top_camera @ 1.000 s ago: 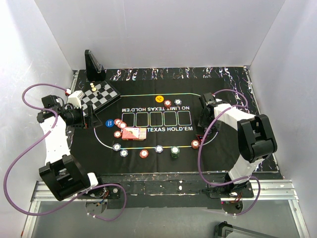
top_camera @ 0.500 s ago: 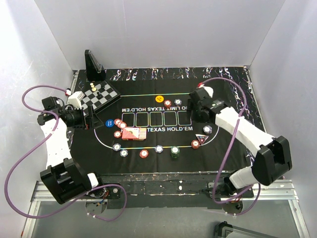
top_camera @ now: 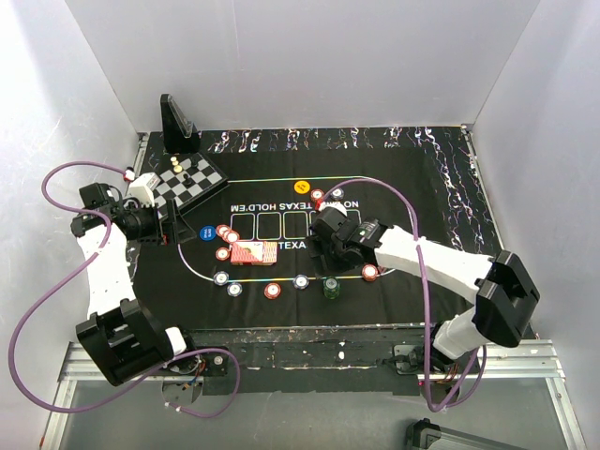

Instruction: Distribute texas hold em gaming equipment

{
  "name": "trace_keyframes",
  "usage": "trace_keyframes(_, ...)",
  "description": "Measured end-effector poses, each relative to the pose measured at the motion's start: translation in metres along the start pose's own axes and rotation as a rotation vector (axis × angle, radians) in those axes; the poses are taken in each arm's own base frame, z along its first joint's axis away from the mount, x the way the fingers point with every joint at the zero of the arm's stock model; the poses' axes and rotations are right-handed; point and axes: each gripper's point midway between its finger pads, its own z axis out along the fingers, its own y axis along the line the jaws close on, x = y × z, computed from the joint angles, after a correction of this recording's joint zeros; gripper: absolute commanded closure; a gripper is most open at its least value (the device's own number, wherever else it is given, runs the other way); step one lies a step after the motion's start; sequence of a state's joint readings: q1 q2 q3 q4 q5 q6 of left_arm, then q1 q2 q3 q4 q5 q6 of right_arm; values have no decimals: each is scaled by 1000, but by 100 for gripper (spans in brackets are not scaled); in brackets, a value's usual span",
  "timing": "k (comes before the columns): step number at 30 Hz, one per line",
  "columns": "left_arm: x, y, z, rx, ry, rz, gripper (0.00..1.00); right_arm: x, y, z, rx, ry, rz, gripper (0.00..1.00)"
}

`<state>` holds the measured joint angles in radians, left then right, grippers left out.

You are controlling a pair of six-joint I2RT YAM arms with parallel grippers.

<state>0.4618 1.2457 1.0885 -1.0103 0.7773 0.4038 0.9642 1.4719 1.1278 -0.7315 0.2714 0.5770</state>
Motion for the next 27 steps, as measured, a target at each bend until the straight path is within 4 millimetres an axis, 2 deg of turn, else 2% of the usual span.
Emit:
trace_keyframes(10, 0, 1, 0, -4, 1, 0, 0, 22, 11, 21, 18, 88, -62, 9)
trace_keyframes(16, 1, 3, 0, -13, 8, -1, 0, 37, 10, 38, 53, 150, -86, 16)
trace_keyframes(22, 1, 4, 0, -16, 11, -4, 0, 38, 11, 39, 53, 151, -91, 27)
trace_keyframes(27, 2, 5, 1, -18, 14, -5, 0, 39, 12, 38, 53, 151, -92, 30)
